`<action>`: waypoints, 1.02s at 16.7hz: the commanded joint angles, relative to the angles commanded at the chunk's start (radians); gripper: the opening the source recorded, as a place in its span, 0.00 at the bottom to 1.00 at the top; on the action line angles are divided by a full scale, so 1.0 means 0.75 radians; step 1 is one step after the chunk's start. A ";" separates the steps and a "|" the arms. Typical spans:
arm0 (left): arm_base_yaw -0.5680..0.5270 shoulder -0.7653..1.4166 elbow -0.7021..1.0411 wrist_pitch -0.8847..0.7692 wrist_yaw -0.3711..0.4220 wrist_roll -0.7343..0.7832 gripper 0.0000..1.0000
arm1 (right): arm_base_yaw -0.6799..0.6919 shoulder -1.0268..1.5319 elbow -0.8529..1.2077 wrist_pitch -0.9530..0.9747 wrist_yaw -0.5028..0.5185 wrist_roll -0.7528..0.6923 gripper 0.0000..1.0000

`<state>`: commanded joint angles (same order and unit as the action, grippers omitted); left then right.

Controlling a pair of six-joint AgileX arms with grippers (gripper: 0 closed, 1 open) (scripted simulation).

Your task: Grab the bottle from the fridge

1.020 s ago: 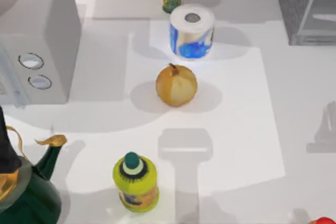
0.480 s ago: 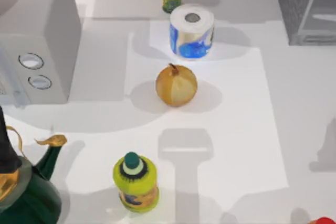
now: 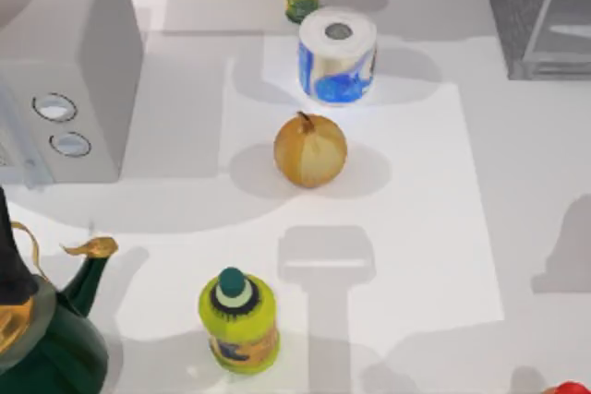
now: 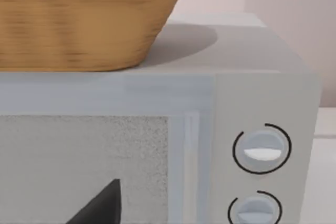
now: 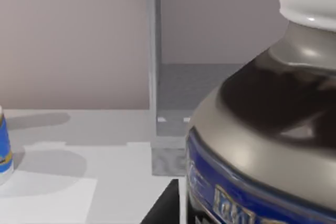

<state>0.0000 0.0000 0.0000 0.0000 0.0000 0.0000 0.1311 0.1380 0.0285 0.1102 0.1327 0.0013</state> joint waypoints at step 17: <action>0.000 0.000 0.000 0.000 0.000 0.000 1.00 | 1.574 1.657 0.422 1.086 1.583 0.137 0.00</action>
<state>0.0000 0.0000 0.0000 0.0000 0.0000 0.0000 1.3117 1.3806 0.3446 0.9245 1.3199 0.1037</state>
